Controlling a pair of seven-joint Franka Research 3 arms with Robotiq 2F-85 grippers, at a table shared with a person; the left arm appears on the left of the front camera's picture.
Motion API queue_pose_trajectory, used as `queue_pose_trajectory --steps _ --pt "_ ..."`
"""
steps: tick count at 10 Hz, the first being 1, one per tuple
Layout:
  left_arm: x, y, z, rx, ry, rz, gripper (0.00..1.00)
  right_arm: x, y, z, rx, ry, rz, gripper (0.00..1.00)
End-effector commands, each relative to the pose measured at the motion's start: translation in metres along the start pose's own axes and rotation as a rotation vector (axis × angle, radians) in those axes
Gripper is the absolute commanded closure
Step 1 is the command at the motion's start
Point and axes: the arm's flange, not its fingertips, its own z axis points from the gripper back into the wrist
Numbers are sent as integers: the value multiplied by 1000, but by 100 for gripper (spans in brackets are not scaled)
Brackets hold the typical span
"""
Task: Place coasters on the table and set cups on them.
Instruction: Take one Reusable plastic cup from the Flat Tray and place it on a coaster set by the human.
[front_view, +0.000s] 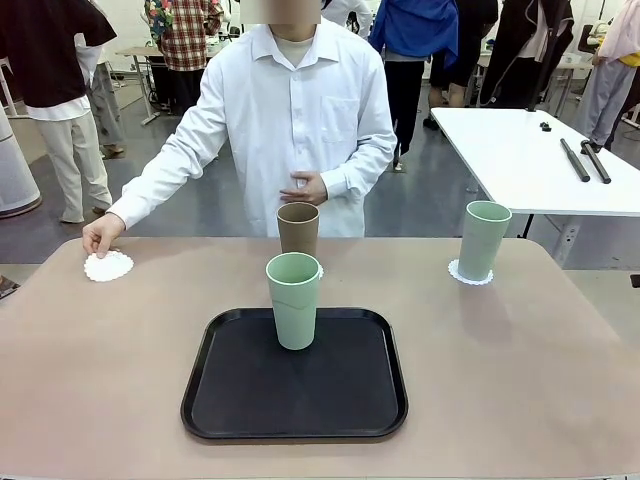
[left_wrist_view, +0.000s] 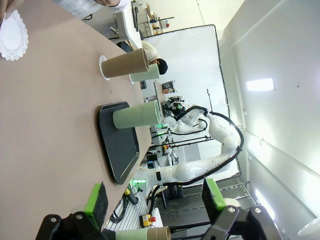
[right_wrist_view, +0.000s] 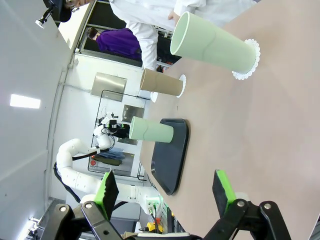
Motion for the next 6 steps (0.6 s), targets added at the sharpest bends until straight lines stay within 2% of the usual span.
queue_pose_trajectory --steps 1,6 --pt "-1 -2 1 -8 -5 -13 0 -1 0 2 0 -5 -1 0" --pt "-1 -2 1 -8 -5 -13 0 -1 0 2 0 -5 -1 0"
